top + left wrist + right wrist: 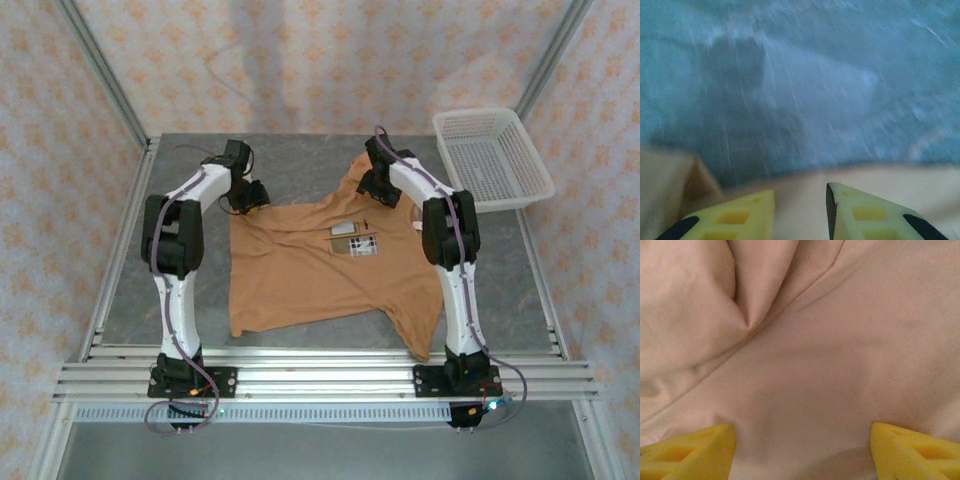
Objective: Fold the inside-out t-shirt
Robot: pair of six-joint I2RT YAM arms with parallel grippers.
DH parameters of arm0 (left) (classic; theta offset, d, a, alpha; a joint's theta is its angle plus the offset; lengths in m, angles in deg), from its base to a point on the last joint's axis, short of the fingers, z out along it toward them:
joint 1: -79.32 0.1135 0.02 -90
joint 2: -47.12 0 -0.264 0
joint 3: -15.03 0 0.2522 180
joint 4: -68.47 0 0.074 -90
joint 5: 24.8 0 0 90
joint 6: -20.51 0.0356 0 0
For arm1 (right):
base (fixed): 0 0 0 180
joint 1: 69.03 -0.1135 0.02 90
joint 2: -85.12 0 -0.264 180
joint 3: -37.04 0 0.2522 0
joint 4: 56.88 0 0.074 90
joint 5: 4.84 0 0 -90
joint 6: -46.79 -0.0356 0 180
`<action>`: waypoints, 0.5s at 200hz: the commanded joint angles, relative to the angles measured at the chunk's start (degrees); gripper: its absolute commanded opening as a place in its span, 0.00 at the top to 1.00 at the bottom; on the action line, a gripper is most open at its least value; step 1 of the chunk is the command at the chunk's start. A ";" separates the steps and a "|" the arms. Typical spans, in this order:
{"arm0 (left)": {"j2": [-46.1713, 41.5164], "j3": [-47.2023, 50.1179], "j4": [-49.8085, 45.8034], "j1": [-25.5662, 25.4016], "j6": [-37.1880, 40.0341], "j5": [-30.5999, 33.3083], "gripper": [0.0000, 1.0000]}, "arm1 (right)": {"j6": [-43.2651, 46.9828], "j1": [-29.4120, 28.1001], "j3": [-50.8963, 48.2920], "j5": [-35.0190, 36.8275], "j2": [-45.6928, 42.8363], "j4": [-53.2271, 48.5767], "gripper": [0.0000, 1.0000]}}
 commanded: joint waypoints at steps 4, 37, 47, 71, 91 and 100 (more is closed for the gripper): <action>8.47 -7.65 -4.32 0.32 -1.08 -0.26 0.67 | -4.85 3.36 -0.73 1.94 -0.40 -0.50 0.29; 17.07 -19.28 -5.53 0.97 -3.45 1.20 0.71 | -8.22 6.46 3.18 1.33 3.70 -0.38 0.29; 19.88 -24.68 -6.61 1.34 -4.13 1.69 0.72 | -8.55 6.95 6.26 1.07 5.79 -0.99 0.29; 26.84 -39.36 -9.50 2.06 -4.69 1.55 0.75 | -9.15 8.13 16.40 1.54 11.26 -3.99 0.29; 30.05 -47.60 -10.13 2.41 -6.48 0.74 0.78 | -9.64 8.66 23.00 -2.54 14.45 -3.42 0.30; 29.16 -48.52 -10.52 2.51 -6.18 0.79 0.79 | -9.18 8.54 25.30 -4.83 15.03 -3.97 0.30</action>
